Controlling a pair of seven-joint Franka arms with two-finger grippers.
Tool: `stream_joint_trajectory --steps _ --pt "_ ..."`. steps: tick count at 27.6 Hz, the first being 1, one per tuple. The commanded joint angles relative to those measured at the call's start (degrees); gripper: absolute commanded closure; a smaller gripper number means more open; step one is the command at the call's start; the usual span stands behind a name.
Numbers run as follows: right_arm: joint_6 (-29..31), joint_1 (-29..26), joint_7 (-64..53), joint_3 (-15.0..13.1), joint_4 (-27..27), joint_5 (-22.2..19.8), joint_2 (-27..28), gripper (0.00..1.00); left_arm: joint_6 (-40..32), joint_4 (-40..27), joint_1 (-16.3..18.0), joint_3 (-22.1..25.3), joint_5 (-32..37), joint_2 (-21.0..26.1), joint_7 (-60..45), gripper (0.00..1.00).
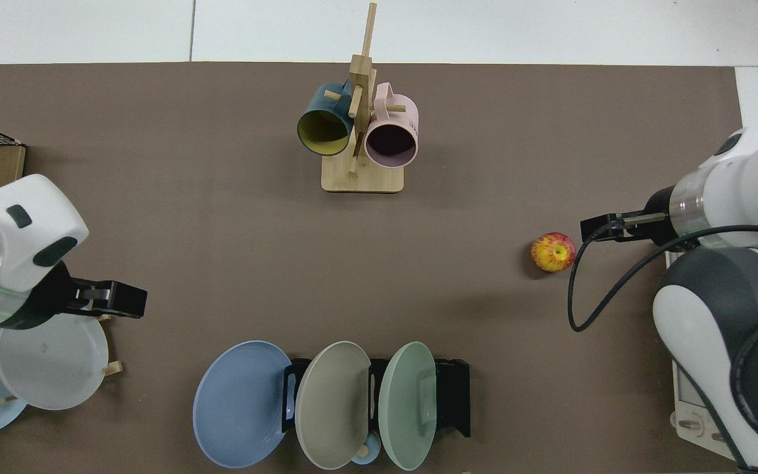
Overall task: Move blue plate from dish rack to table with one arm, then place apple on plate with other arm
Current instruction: 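Grasp the apple with the right gripper while the left gripper reaches the plate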
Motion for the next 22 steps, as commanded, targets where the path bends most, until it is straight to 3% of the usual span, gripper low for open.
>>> stream_joint_trajectory --steps 1,13,22 --pt "4.0 0.2 1.2 0.3 -4.3 0.3 -1.7 0.00 6.8 -14.4 -0.7 -0.4 -2.2 -6.1 0.0 0.00" --pt "12.6 0.2 1.0 0.3 -10.9 -0.4 1.1 0.00 16.7 -30.4 -2.5 -4.3 -5.4 -10.3 -0.2 0.00" --pt "18.6 0.3 4.0 0.3 -12.2 -0.5 4.9 0.00 16.7 -34.4 -2.7 -7.0 -10.4 -10.9 -0.2 0.00"
